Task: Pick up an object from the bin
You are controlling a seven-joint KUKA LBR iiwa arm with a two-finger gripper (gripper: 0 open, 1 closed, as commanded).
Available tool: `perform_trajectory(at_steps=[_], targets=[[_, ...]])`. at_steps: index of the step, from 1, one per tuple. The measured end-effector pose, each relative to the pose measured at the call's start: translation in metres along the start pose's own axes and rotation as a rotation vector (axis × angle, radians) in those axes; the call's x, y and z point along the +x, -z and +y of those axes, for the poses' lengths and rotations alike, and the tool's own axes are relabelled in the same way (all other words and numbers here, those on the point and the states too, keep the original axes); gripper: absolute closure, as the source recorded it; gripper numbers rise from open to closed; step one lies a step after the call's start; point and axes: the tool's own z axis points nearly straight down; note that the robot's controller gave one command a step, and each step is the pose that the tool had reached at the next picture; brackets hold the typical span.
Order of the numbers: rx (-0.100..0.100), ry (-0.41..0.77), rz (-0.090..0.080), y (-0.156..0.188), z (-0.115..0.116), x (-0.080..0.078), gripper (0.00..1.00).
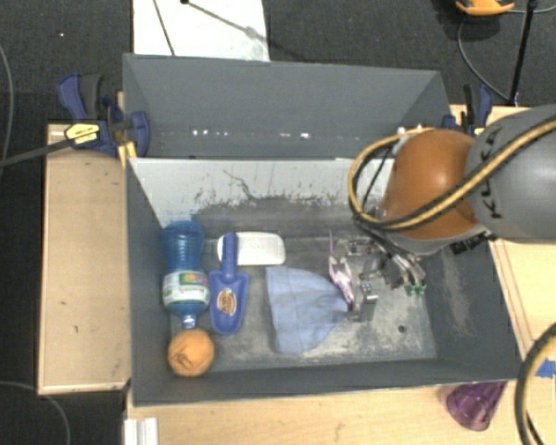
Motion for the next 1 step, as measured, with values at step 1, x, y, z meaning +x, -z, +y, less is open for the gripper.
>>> perform_trajectory(at_steps=[1], targets=[[-0.001, -0.211, -0.011, -0.0215, 0.0058, -0.0042, 1.0]])
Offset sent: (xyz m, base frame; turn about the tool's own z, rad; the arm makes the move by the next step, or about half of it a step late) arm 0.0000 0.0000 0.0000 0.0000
